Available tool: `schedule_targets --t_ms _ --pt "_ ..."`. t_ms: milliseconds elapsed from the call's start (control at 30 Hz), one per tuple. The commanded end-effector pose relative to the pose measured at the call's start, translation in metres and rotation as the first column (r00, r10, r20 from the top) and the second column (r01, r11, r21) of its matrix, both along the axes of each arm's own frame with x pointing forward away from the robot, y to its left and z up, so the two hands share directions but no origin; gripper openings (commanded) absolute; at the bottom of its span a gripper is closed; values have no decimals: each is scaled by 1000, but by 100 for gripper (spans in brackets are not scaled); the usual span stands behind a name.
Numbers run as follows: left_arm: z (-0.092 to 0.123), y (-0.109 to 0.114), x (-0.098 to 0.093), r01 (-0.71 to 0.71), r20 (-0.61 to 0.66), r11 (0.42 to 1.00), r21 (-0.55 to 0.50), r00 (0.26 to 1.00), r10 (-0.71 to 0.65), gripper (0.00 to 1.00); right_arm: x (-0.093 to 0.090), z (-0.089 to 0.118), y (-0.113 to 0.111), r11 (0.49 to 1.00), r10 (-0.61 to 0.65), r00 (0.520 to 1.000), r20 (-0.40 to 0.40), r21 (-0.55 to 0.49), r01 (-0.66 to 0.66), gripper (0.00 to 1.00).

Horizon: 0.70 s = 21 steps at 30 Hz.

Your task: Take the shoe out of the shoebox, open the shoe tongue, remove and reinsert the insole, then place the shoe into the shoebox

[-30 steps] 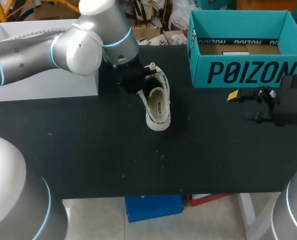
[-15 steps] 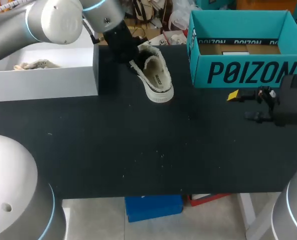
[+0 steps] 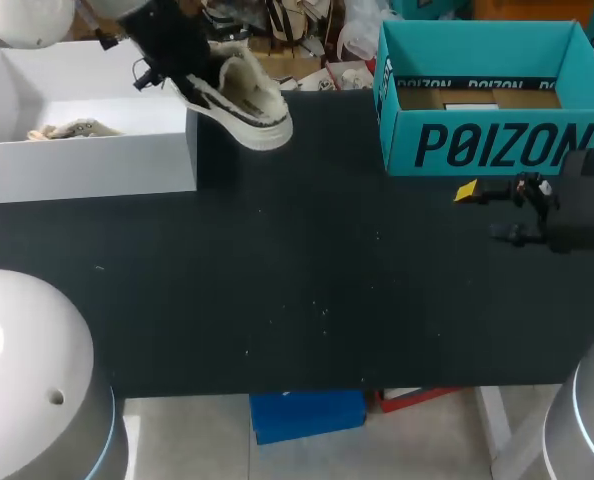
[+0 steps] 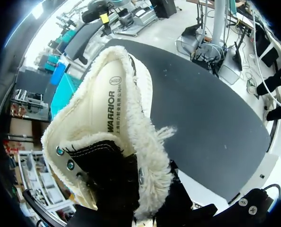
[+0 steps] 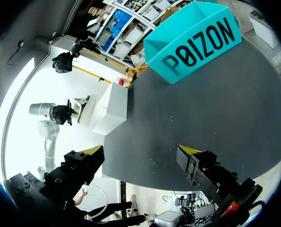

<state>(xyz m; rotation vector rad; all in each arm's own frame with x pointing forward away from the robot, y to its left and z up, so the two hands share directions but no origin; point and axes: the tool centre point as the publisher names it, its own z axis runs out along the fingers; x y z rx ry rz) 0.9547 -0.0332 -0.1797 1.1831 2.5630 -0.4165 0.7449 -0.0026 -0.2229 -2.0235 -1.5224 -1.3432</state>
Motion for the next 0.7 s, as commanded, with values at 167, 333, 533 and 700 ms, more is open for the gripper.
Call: schedule_targets --t_ms 167,333,533,700 --pt "38 90 -19 -179 11 982 -56 984 180 0 0 0 0 1000 0 1000 -1 0 0 100" --pt "43 127 -17 -308 3 949 -60 951 309 0 0 0 0 1000 0 1000 -1 0 0 100" --pt "44 132 -16 -326 -3 944 -58 945 326 0 0 0 0 1000 0 1000 -1 0 0 100" --pt "44 132 -16 -326 -3 944 -58 945 326 0 0 0 0 1000 0 1000 -1 0 0 100"
